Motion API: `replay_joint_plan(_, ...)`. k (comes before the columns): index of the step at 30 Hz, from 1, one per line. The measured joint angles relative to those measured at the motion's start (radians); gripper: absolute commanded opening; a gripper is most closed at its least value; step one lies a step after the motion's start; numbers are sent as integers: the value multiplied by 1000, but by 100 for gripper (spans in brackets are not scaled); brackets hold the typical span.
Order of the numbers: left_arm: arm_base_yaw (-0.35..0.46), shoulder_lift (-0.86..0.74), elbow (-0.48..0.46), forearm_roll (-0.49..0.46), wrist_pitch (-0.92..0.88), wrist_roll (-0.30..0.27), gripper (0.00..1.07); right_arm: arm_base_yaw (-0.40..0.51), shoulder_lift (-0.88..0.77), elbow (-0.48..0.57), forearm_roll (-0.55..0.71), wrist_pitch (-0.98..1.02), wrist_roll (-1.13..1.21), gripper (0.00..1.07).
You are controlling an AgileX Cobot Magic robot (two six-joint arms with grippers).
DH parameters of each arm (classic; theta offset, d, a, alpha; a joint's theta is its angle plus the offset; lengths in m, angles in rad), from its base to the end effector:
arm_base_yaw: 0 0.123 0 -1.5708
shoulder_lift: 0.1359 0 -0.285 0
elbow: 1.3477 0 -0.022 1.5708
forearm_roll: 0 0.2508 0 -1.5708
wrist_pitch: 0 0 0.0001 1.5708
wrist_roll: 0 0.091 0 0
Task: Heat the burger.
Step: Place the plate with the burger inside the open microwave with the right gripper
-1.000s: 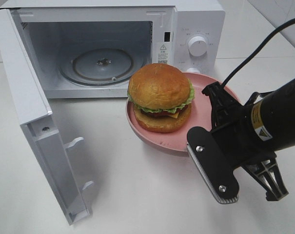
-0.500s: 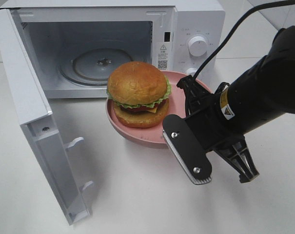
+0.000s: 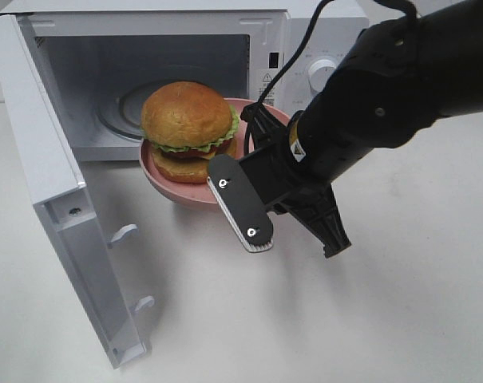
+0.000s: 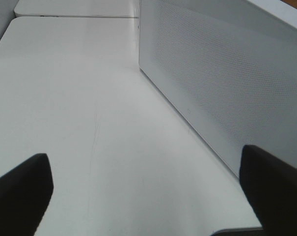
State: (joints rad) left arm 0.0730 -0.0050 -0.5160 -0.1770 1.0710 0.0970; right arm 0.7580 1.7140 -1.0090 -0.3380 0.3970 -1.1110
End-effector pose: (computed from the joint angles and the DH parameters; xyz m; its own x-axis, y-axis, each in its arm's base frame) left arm -0.0076 -0.0147 0.2819 -0.4385 -0.0207 -0.8985 0.0714 0.9958 -0.0578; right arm 0.2584 0.2285 0.1939 0.5355 -0.8441 0.0269 -0.6944 -0.4582 -0.5548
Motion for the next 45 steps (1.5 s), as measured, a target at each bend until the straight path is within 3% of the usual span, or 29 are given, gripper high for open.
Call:
replay_joint_plan(16, 0, 0, 0, 0, 0, 0, 98, 0, 170, -217, 2, -1, 3, 0)
replay_joint_plan(32, 0, 0, 0, 0, 0, 0, 98, -2, 284, -364, 1, 1, 12, 0)
replay_joint_plan(45, 0, 0, 0, 0, 0, 0, 98, -30, 412, -562, 3, 40, 61, 0)
